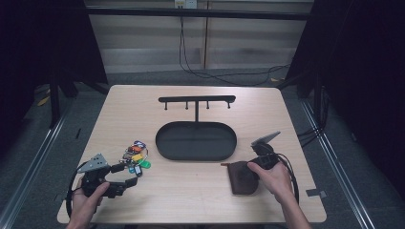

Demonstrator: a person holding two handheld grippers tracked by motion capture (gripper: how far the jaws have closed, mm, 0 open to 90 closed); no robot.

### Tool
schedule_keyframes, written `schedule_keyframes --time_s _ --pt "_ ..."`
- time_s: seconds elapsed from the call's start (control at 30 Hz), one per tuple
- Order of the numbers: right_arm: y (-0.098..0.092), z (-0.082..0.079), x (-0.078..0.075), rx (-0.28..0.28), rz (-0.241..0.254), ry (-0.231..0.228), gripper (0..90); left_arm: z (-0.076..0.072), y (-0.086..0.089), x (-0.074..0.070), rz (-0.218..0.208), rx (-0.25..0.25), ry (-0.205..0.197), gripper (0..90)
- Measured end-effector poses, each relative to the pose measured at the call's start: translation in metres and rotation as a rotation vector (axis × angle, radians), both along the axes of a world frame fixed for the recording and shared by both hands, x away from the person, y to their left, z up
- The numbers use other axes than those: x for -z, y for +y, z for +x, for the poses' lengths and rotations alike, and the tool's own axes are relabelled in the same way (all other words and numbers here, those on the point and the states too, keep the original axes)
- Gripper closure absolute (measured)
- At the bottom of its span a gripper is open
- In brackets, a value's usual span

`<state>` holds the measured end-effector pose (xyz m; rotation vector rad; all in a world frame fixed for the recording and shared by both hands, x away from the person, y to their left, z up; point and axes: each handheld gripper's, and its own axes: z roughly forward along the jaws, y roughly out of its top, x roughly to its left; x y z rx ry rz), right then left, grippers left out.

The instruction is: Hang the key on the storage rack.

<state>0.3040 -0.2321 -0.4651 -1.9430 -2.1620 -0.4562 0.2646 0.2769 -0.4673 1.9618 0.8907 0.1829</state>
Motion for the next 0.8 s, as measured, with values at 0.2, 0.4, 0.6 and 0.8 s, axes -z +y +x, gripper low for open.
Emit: schedule_keyframes --time_s 0.2,0.4,0.6,0.8 --pt "0.001 0.002 -0.007 0.000 -0.024 -0.015 48.5 0.000 0.000 0.000 0.001 -0.003 -0.001 18.9" --pt "-0.001 0.002 -0.013 0.002 -0.021 -0.024 57.2 0.000 0.000 0.000 -0.002 -0.007 0.000 18.9" --pt "-0.003 0.001 -0.019 0.000 -0.019 -0.033 64.8 0.000 0.000 0.000 0.002 -0.003 -0.001 18.9" --pt "-0.003 0.002 -0.027 0.001 -0.004 -0.054 73.0 0.000 0.000 0.000 -0.002 -0.006 0.000 18.9"
